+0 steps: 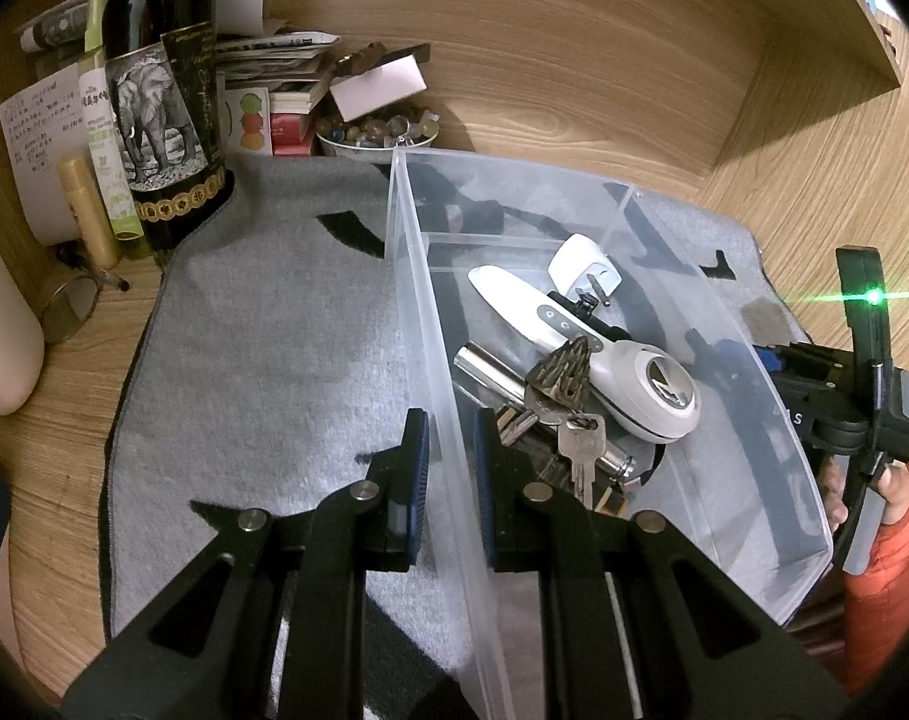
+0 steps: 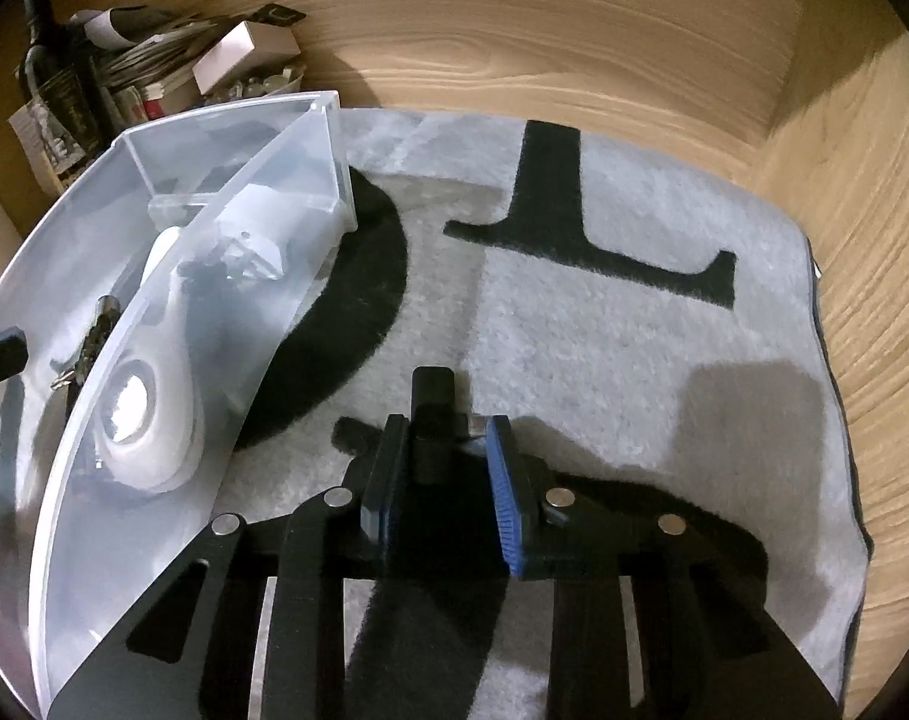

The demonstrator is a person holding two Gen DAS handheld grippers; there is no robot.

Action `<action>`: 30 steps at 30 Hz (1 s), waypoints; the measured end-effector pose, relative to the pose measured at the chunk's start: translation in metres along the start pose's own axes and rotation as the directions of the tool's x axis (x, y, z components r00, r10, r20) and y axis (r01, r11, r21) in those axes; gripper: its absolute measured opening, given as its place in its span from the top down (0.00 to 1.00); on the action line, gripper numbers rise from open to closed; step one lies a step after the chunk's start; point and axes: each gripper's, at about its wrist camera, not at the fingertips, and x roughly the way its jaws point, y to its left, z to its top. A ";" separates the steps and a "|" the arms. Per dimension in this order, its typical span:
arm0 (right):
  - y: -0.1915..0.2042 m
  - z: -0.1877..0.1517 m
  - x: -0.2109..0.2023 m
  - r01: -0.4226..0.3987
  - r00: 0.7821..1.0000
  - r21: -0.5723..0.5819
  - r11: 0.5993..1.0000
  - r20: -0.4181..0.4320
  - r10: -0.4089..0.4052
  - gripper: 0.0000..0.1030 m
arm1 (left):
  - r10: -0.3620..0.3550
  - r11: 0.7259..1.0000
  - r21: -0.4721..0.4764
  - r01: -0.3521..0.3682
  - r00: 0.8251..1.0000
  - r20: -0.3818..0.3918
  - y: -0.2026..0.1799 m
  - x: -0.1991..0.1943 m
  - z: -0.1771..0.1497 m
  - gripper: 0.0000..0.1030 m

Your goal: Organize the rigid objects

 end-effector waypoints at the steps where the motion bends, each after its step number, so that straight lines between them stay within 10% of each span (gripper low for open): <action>1: 0.000 0.001 -0.001 0.000 1.000 0.000 1.000 0.004 0.000 0.77 | -0.002 1.000 -0.002 0.002 1.000 0.000 0.001 0.000 0.000 0.87; 21: 0.037 0.033 -0.080 -0.030 0.969 -0.080 0.996 0.243 0.049 0.77 | -0.002 1.000 -0.003 0.002 1.000 -0.002 -0.001 0.000 0.000 0.87; 30: 0.078 0.031 -0.076 -0.097 0.966 -0.172 0.980 0.222 0.134 0.77 | -0.001 1.000 -0.002 0.001 1.000 -0.002 -0.001 0.000 0.000 0.87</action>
